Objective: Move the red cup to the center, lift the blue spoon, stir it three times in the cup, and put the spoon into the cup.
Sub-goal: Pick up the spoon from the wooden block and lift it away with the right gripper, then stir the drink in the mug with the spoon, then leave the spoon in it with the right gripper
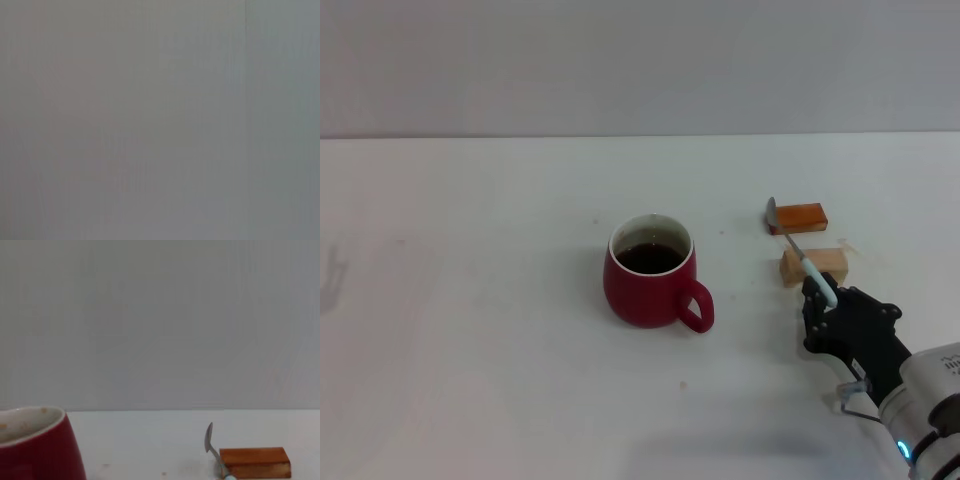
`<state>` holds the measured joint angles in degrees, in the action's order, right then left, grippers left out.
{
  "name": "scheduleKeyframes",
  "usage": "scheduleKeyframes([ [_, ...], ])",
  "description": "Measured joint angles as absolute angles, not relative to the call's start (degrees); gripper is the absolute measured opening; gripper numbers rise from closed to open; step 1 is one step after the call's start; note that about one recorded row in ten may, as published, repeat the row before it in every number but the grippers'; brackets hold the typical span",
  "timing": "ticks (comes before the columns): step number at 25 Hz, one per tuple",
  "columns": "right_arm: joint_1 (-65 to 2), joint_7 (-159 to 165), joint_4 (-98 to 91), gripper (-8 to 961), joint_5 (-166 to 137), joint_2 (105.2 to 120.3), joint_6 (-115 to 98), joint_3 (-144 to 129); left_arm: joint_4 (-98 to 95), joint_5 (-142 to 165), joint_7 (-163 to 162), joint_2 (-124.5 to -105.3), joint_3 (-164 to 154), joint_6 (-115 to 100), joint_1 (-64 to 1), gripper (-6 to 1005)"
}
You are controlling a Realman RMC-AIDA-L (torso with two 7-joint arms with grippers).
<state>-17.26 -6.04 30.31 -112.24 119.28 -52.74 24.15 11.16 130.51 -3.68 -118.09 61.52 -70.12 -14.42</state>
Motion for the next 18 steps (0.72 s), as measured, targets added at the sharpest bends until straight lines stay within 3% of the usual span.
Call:
scheduleKeyframes([
  [5,-16.22,-7.86,35.34,130,-112.21,117.95,-52.67,24.98,11.16,130.50,-3.61,-118.12,61.52,-70.12,-14.38,845],
  [12,-6.63,-29.31,62.57,130,-111.92,112.05,-37.25,38.09,11.16,130.51,-3.34,-118.13,61.52,-70.34,-14.26,845],
  [15,-3.81,-34.25,68.21,131,-112.11,112.18,-30.77,42.88,11.16,130.52,-3.33,-118.12,61.52,-70.44,-14.18,845],
  [17,-0.26,-40.89,75.64,131,-112.22,113.82,-19.57,50.13,11.16,130.52,-3.33,-118.12,61.52,-70.46,-14.18,845],
  [18,-0.26,-40.89,75.64,131,-112.22,113.82,-19.57,50.13,11.17,130.53,-3.32,-118.13,61.52,-70.50,-14.17,844],
])
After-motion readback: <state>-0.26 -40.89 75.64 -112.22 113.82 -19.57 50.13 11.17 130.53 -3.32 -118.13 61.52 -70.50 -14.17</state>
